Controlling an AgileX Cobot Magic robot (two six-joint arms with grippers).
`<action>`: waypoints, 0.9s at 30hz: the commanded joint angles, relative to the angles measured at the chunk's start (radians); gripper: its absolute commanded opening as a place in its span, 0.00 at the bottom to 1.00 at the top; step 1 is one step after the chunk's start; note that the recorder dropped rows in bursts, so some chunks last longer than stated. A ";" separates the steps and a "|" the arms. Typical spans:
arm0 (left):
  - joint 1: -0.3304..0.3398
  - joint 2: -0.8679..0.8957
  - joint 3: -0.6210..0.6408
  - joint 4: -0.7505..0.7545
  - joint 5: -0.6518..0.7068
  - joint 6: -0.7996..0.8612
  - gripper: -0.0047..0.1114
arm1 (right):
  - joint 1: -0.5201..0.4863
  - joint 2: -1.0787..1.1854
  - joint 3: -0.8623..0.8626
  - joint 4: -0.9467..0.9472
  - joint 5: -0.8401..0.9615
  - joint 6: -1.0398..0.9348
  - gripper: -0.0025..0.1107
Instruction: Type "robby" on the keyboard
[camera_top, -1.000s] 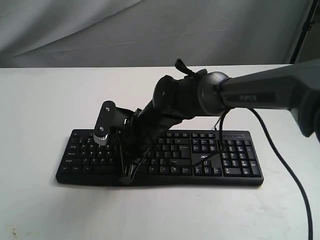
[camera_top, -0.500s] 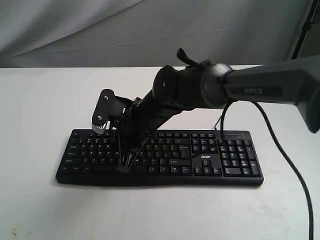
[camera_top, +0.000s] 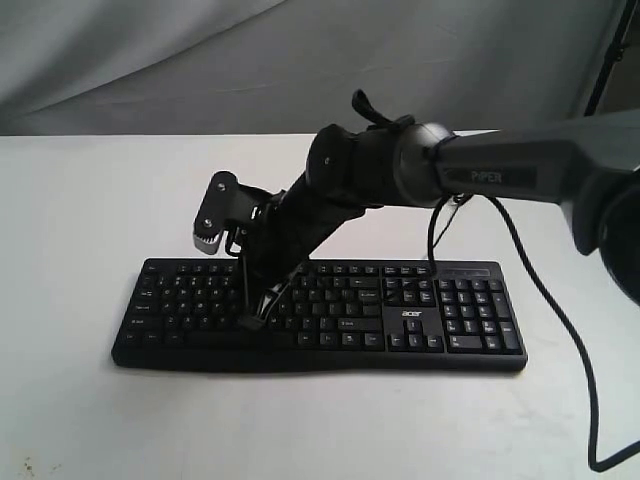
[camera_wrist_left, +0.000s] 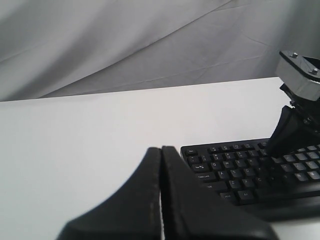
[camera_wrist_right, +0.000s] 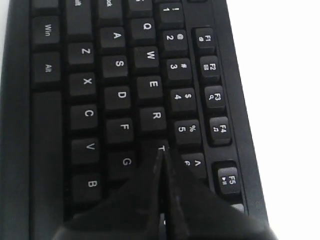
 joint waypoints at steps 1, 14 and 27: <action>-0.006 -0.003 0.004 0.005 -0.005 -0.003 0.04 | -0.017 -0.002 -0.007 -0.007 0.006 0.003 0.02; -0.006 -0.003 0.004 0.005 -0.005 -0.003 0.04 | -0.019 -0.002 -0.018 -0.011 0.023 0.003 0.02; -0.006 -0.003 0.004 0.005 -0.005 -0.003 0.04 | -0.017 -0.002 -0.018 -0.008 0.027 0.001 0.02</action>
